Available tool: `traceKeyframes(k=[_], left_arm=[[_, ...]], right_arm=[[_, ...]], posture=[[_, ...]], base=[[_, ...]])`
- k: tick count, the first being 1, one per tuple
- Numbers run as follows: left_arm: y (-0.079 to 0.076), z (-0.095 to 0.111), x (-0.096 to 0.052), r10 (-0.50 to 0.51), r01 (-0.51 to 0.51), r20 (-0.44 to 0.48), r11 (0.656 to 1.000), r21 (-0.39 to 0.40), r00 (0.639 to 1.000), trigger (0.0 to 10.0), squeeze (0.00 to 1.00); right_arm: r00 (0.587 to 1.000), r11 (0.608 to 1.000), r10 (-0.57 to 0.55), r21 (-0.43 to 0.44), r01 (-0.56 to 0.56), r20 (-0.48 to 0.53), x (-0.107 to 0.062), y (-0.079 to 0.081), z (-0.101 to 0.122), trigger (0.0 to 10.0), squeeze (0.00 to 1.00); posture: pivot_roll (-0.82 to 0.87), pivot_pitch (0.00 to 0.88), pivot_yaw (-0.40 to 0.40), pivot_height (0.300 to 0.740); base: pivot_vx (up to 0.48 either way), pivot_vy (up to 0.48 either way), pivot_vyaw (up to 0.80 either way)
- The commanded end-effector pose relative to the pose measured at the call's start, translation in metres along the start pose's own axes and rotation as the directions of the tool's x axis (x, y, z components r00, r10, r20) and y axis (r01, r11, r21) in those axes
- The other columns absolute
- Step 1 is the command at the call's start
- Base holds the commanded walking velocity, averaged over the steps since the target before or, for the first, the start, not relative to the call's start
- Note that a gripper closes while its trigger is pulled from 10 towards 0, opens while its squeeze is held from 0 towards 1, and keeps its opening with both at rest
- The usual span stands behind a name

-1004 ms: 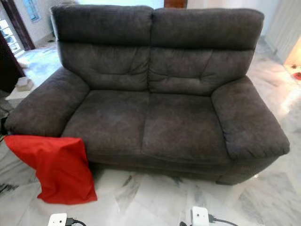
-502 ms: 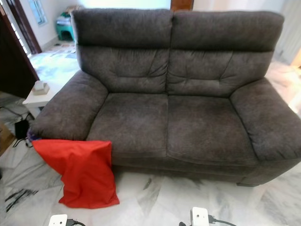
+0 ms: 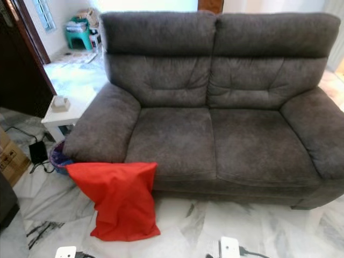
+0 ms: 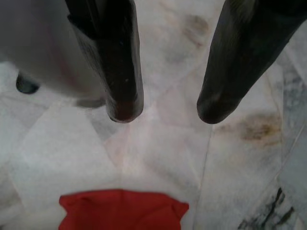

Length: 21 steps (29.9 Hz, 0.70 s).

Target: Move the pillow to the sofa from floor

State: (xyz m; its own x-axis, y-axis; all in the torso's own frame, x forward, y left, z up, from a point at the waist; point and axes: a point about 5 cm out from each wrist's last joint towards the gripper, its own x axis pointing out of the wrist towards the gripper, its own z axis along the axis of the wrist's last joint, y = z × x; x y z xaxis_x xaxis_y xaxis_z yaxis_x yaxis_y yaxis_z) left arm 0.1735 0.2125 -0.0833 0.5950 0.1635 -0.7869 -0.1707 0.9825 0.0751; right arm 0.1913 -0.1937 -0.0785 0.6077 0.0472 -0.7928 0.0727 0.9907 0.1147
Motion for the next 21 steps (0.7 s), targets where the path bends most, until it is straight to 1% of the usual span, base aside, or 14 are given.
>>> traceKeyframes(k=[1,3,5,16,21], left_arm=[[0.0083,-0.0042,-0.0011,0.023,-0.023,-0.017,1.0,-0.006,1.0,10.0,0.0],[0.0081,-0.0041,-0.0011,0.024,-0.024,-0.017,1.0,-0.008,1.0,10.0,0.0],[0.008,-0.0031,-0.001,0.03,-0.03,-0.009,1.0,0.006,1.0,10.0,0.0],[0.007,-0.0025,-0.0008,0.027,-0.028,-0.006,1.0,-0.003,1.0,10.0,0.0],[0.0054,-0.0019,-0.0005,0.016,-0.016,-0.007,1.0,0.016,1.0,10.0,0.0]], right_arm=[[1.0,1.0,0.026,0.006,-0.027,0.004,0.0022,0.0102,0.0016,10.0,0.0],[1.0,1.0,0.026,0.006,-0.026,0.005,0.0022,0.0101,0.0018,10.0,0.0],[1.0,1.0,0.026,0.005,-0.026,0.006,0.0022,0.0098,0.0022,10.0,0.0],[1.0,1.0,0.029,0.003,-0.029,0.006,0.0025,0.0102,0.0033,10.0,0.0],[0.999,0.999,0.039,-0.024,-0.039,0.015,0.0026,0.0107,0.005,10.0,0.0]], posture=[[0.06,0.055,0.003,0.74],[0.06,0.062,0.001,0.74],[0.06,0.068,-0.001,0.74],[0.06,0.084,-0.004,0.74],[0.06,0.084,-0.004,0.74]], base=[[0.0,0.48,0.0],[0.0,0.48,0.0],[0.0,0.0,0.0],[0.0,0.0,0.0],[0.0,0.0,0.0]])
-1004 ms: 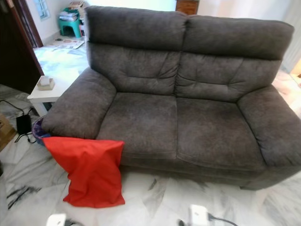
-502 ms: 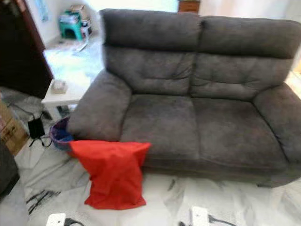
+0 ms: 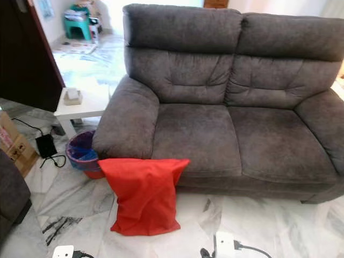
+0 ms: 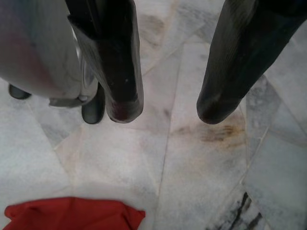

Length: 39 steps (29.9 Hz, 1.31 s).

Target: Move the pillow to the sofa from floor

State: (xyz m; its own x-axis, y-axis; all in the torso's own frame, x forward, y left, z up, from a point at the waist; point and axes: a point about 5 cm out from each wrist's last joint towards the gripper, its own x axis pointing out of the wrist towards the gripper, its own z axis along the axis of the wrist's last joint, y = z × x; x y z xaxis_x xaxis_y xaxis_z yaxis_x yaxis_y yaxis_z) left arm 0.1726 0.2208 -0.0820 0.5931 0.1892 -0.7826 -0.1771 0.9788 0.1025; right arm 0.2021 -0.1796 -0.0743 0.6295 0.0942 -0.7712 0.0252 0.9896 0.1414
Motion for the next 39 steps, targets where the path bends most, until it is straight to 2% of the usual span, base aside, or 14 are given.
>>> traceKeyframes(k=[1,21,25,31,39], left_arm=[[-0.0033,-0.0026,-0.0004,-0.011,0.011,-0.011,1.0,0.007,1.0,10.0,0.0],[-0.0045,-0.0024,-0.0003,-0.01,0.01,-0.01,1.0,0.008,1.0,10.0,0.0],[-0.0037,-0.0025,-0.0003,-0.01,0.01,-0.013,1.0,0.013,1.0,10.0,0.0],[-0.0022,-0.002,-0.0002,-0.008,0.009,-0.013,1.0,0.016,1.0,10.0,0.0],[-0.0013,-0.0038,-0.0006,-0.006,0.006,-0.015,1.0,0.023,1.0,10.0,0.0]], right_arm=[[1.0,1.0,-0.01,-0.003,0.01,-0.007,-0.0017,-0.0044,-0.004,10.0,0.0],[1.0,1.0,-0.003,-0.009,0.003,-0.006,-0.0015,-0.0038,-0.0032,10.0,0.0],[1.0,0.999,-0.015,0.029,0.015,-0.003,-0.0013,-0.0029,-0.0038,10.0,0.0],[1.0,1.0,-0.014,0.026,0.014,-0.005,-0.0013,-0.0026,-0.0043,10.0,0.0],[1.0,1.0,-0.008,0.015,0.009,-0.012,-0.0016,-0.0026,-0.0057,10.0,0.0]], posture=[[0.06,0.087,-0.005,0.74],[0.06,0.101,0.0,0.74],[0.07,0.114,0.015,0.74],[0.08,0.108,0.01,0.74],[0.09,0.095,0.002,0.74]], base=[[0.0,0.0,0.0],[0.0,0.0,0.79],[0.0,0.0,0.0],[0.0,0.0,0.0],[0.0,-0.399,0.0]])
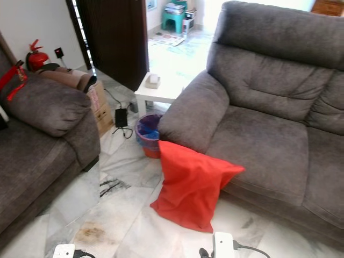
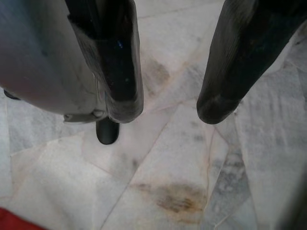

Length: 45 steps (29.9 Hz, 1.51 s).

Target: Move the pillow to the sofa from floor

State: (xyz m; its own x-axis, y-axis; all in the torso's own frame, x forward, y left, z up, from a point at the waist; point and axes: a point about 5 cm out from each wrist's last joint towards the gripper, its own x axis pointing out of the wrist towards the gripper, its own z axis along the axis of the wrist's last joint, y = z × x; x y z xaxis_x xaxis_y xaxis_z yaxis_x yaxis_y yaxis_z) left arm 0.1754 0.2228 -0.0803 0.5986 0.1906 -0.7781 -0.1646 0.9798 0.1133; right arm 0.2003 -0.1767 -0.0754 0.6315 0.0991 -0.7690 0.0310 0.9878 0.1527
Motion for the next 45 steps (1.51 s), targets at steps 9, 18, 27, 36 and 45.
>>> traceKeyframes(k=[9,18,27,36,45], left_arm=[[-0.0041,-0.0067,-0.0014,-0.009,0.009,-0.017,1.0,0.01,1.0,10.0,0.0],[-0.0046,-0.0036,-0.0007,-0.003,0.003,-0.009,1.0,-0.003,1.0,10.0,0.0],[-0.0068,0.0009,0.0001,-0.011,0.011,0.012,1.0,-0.027,1.0,10.0,0.0],[-0.0071,0.0018,0.0,-0.012,0.013,0.021,0.999,-0.035,1.0,10.0,0.0],[-0.0089,-0.0002,-0.0006,-0.017,0.018,0.023,0.999,-0.034,1.0,10.0,0.0]], right_arm=[[1.0,1.0,-0.012,0.004,0.012,-0.015,-0.0015,-0.0043,-0.0037,10.0,0.0],[1.0,1.0,-0.013,0.001,0.013,-0.012,-0.0012,-0.0046,-0.0022,10.0,0.0],[1.0,1.0,-0.018,-0.001,0.018,-0.011,-0.0014,-0.0056,-0.0019,10.0,0.0],[1.0,1.0,-0.028,0.007,0.028,-0.013,-0.0015,-0.0065,-0.0024,10.0,0.0],[0.999,1.0,-0.029,0.008,0.029,-0.014,-0.0016,-0.0066,-0.0024,10.0,0.0]], posture=[[0.09,0.092,0.008,0.74],[0.08,0.107,0.003,0.74],[0.06,0.109,0.001,0.74],[0.06,0.107,-0.001,0.74],[0.06,0.106,-0.001,0.74]], base=[[0.0,-0.415,0.0],[0.0,-0.185,0.0],[0.0,0.0,0.0],[0.2,0.0,0.0],[0.342,0.0,0.0]])
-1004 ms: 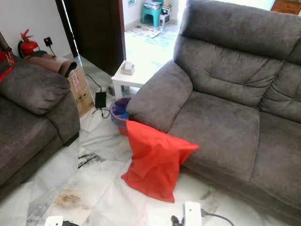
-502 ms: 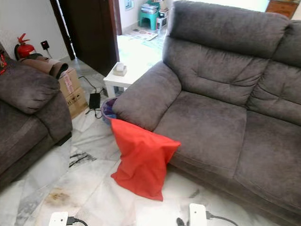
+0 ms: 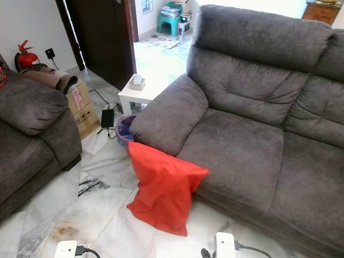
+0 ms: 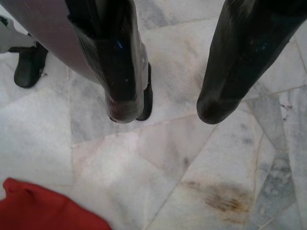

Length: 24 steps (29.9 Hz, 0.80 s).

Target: Move the pillow to the sofa from floor

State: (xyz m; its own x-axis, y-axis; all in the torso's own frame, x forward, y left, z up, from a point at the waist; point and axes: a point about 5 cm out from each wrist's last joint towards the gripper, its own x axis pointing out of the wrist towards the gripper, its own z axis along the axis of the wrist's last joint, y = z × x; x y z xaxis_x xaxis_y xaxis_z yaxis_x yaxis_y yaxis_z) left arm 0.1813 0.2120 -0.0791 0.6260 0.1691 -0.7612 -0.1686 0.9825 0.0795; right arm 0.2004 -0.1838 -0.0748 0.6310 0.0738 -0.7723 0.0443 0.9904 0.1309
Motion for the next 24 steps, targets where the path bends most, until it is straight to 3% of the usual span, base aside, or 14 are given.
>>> traceKeyframes(k=[1,24], left_arm=[[0.0025,-0.0048,-0.0014,0.006,-0.006,-0.008,1.0,-0.01,1.0,10.0,0.0],[0.0034,-0.0019,-0.0007,0.017,-0.017,-0.002,1.0,0.001,1.0,10.0,0.0]], right_arm=[[1.0,1.0,-0.003,0.012,0.003,-0.015,-0.0004,0.0002,-0.0037,10.0,0.0],[1.0,1.0,0.006,0.0,-0.006,-0.016,-0.0003,0.0005,-0.0033,10.0,0.0]], posture=[[0.06,0.106,-0.001,0.74],[0.06,0.106,-0.001,0.74]], base=[[0.352,0.0,0.0],[0.331,0.0,0.0]])
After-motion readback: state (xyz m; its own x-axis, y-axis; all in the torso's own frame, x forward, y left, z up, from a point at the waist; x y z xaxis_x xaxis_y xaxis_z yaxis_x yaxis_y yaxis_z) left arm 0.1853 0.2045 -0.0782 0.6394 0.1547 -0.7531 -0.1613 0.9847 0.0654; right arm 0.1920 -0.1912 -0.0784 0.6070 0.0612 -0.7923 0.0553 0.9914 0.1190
